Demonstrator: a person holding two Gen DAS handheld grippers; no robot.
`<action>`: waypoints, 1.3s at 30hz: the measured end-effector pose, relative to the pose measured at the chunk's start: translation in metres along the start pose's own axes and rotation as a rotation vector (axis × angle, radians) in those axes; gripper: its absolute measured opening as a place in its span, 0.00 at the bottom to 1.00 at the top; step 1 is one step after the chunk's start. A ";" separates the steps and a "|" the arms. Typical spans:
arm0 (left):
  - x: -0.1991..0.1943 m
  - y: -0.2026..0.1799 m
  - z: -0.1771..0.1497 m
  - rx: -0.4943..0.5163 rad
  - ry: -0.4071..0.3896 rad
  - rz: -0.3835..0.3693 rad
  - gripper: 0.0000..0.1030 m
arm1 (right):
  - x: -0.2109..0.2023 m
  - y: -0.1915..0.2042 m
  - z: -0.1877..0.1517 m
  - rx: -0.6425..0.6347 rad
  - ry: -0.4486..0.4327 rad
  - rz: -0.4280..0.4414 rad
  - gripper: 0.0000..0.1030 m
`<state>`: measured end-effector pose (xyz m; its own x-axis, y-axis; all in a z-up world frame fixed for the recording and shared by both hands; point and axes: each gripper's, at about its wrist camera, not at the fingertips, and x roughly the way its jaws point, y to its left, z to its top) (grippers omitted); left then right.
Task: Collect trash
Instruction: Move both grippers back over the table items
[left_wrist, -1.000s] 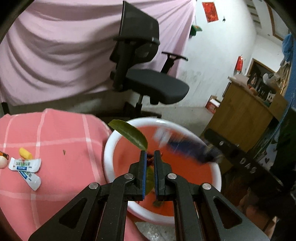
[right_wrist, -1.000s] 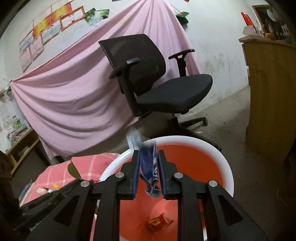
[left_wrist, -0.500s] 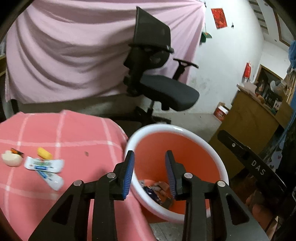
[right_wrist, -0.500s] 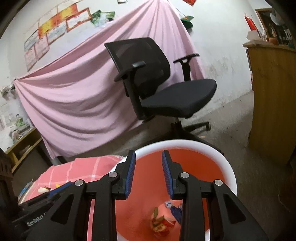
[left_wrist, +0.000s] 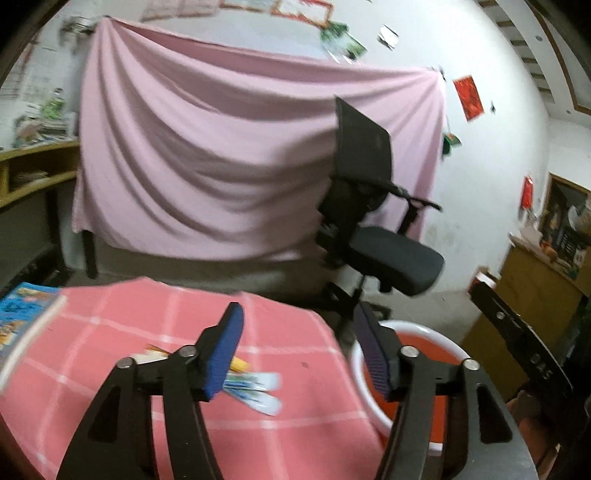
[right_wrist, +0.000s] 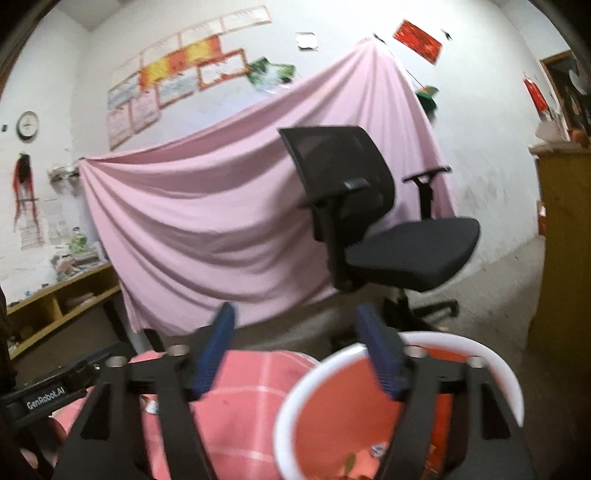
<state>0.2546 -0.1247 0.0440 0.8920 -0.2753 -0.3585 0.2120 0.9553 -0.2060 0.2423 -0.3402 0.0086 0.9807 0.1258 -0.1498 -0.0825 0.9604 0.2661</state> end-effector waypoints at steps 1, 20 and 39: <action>-0.004 0.007 0.001 -0.005 -0.014 0.012 0.63 | 0.000 0.005 0.001 -0.005 -0.010 0.010 0.78; -0.070 0.125 -0.016 -0.021 -0.252 0.190 0.98 | 0.005 0.108 -0.024 -0.247 -0.150 0.135 1.00; 0.012 0.158 -0.021 -0.027 0.101 0.127 0.97 | 0.085 0.129 -0.057 -0.322 0.195 0.162 0.81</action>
<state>0.2903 0.0205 -0.0121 0.8662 -0.1636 -0.4722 0.0886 0.9802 -0.1771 0.3049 -0.1911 -0.0239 0.9007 0.2972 -0.3168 -0.3153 0.9490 -0.0062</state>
